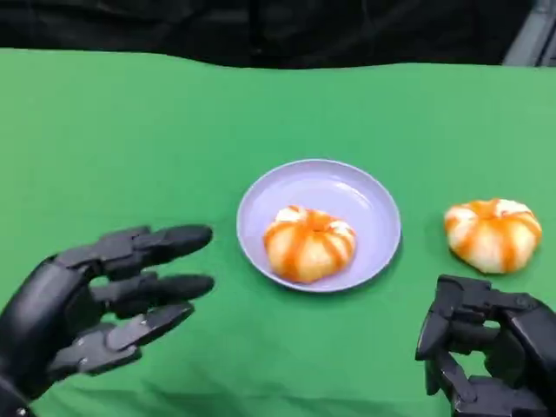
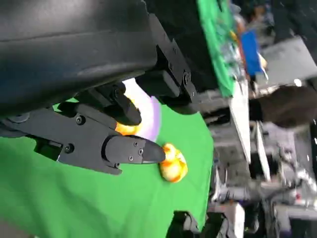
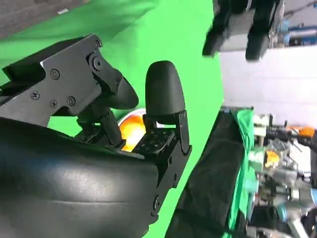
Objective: Grasp the bread from the table and place it into the plate.
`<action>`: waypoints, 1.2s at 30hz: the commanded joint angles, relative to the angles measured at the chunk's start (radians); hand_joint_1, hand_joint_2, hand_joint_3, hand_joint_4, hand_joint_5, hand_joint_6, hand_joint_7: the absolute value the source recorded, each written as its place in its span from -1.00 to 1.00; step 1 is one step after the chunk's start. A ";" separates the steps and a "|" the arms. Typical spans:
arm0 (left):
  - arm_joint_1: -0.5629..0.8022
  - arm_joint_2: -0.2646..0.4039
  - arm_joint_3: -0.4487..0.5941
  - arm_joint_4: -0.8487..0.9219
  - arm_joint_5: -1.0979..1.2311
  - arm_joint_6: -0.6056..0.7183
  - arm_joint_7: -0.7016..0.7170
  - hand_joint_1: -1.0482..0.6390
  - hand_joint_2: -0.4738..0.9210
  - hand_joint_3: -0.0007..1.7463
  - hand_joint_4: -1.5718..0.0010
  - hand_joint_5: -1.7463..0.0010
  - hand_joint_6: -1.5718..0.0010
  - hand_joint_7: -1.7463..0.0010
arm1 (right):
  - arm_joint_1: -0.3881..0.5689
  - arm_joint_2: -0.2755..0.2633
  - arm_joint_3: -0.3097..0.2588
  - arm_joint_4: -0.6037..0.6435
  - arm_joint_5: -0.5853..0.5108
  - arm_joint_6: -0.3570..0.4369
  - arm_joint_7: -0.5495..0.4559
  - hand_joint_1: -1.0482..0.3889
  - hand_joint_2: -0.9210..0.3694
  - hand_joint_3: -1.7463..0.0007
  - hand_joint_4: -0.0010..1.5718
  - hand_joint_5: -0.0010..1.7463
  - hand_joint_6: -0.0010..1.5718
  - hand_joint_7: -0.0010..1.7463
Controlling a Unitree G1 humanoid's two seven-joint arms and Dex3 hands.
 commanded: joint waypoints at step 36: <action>0.086 0.012 0.047 -0.084 -0.050 0.024 -0.040 0.07 1.00 -0.57 -0.01 0.76 0.04 0.90 | 0.007 -0.016 -0.018 0.009 -0.005 0.002 0.002 0.51 -0.56 -0.27 -0.06 1.00 -0.08 0.74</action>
